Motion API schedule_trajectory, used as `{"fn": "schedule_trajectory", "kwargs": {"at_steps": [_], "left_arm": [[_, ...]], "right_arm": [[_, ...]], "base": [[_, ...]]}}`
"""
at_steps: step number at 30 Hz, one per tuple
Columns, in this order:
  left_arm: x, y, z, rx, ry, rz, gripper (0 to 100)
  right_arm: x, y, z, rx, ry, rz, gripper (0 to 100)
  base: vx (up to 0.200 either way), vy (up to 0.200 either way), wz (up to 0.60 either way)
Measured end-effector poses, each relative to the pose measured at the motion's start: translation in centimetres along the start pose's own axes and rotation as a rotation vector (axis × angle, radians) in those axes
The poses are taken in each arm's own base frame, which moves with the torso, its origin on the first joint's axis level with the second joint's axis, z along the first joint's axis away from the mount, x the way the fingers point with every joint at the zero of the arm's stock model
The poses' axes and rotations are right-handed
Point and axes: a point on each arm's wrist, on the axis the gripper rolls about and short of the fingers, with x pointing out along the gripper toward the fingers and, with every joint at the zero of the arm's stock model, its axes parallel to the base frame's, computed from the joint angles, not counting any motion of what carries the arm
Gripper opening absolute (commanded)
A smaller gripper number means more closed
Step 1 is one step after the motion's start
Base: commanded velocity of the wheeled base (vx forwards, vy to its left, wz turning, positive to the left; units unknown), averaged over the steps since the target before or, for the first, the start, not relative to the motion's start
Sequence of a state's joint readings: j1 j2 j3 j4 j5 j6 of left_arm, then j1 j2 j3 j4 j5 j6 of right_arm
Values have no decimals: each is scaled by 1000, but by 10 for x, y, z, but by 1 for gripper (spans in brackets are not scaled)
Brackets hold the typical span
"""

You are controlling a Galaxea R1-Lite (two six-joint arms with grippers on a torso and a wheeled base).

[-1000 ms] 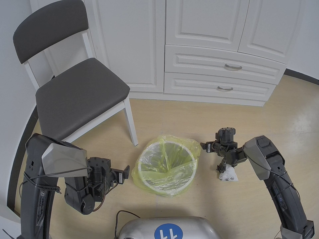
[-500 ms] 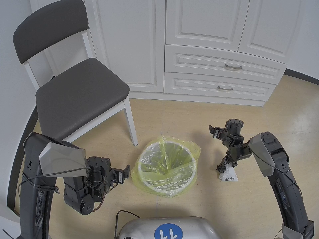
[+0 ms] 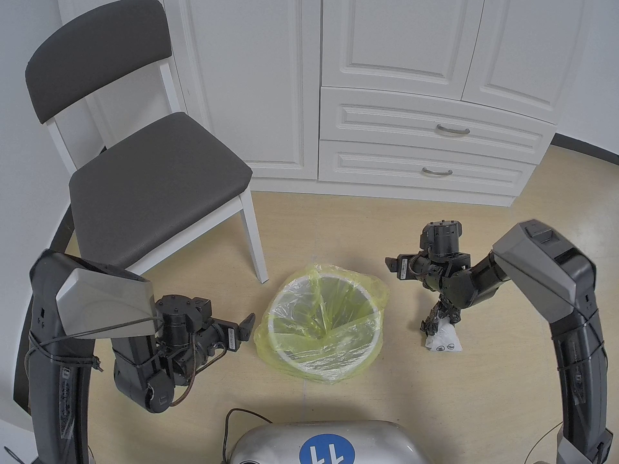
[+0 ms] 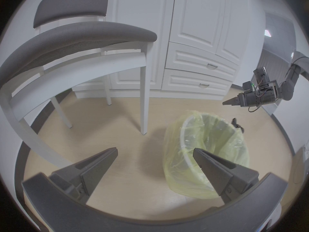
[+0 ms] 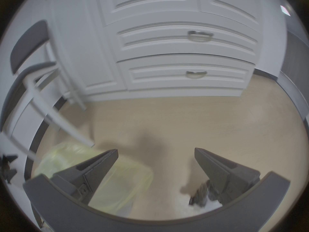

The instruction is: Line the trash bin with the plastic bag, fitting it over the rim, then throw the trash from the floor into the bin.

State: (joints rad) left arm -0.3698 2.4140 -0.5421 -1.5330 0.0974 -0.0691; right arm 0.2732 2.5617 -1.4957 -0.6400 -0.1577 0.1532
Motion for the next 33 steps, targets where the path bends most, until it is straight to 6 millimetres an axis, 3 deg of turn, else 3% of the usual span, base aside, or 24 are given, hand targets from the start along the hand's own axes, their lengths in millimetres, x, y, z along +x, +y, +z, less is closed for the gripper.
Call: {"fn": "schedule_trajectory", "kwargs": {"at_steps": [7,13,19,33], "left_arm": [[-29,29,13,-32,24,-188,100],[-49,56,22,-60,12,-233,100],[-55,63,26,-54,1,-236,100],[-53,66,24,-43,2,-232,100]], "right_arm": [[-87,73,15,-321,114,159,100],[-132,120,-2,-533,184,305,100],[-135,133,-22,-574,237,426,100],[-106,146,-63,-620,305,487,100]], "base": [[0,0,0],[0,0,0],[0,0,0],[0,0,0]]}}
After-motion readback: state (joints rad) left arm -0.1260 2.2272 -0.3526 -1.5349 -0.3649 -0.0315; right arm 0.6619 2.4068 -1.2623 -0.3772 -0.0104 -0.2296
